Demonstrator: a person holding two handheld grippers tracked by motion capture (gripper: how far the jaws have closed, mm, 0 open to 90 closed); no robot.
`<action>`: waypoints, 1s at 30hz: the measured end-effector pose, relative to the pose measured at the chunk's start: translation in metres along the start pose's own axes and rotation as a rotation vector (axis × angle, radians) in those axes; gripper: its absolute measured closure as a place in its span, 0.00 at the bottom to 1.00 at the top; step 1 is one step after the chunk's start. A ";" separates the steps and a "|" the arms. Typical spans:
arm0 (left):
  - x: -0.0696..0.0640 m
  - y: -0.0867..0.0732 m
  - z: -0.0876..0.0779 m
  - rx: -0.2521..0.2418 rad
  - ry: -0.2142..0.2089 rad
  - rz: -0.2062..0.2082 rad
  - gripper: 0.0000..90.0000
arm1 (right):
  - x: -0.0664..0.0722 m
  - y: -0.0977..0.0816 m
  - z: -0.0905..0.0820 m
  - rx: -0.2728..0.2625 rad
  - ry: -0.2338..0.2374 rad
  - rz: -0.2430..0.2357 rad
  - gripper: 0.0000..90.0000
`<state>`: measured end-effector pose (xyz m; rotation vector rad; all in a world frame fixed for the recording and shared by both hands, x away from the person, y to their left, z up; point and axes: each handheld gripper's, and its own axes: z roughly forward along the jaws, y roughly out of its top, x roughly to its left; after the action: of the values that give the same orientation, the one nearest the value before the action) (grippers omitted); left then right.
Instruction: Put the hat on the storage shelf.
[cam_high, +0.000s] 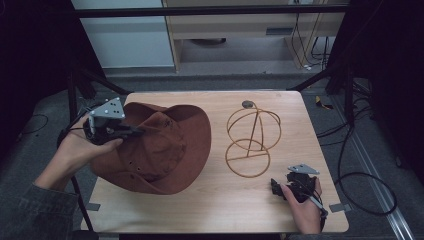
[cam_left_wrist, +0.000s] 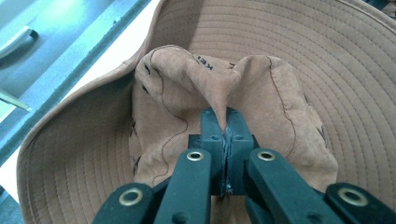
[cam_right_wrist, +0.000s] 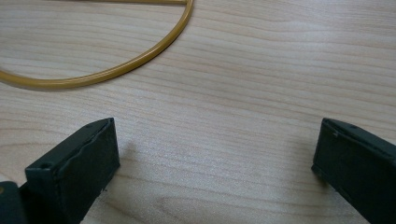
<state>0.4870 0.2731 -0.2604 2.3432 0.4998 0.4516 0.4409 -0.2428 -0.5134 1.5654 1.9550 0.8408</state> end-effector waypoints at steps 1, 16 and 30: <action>0.000 0.001 -0.001 -0.001 -0.001 0.002 0.98 | 0.000 0.000 0.000 0.000 0.000 0.000 0.00; -0.005 0.047 -0.025 -0.047 0.026 0.061 0.99 | 0.000 0.000 0.000 0.000 0.000 -0.001 0.00; -0.008 0.097 -0.018 -0.073 0.025 0.093 0.98 | 0.000 0.000 0.000 0.000 0.001 -0.001 0.01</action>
<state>0.4939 0.2127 -0.1827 2.2997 0.3806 0.5344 0.4408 -0.2429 -0.5134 1.5641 1.9562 0.8416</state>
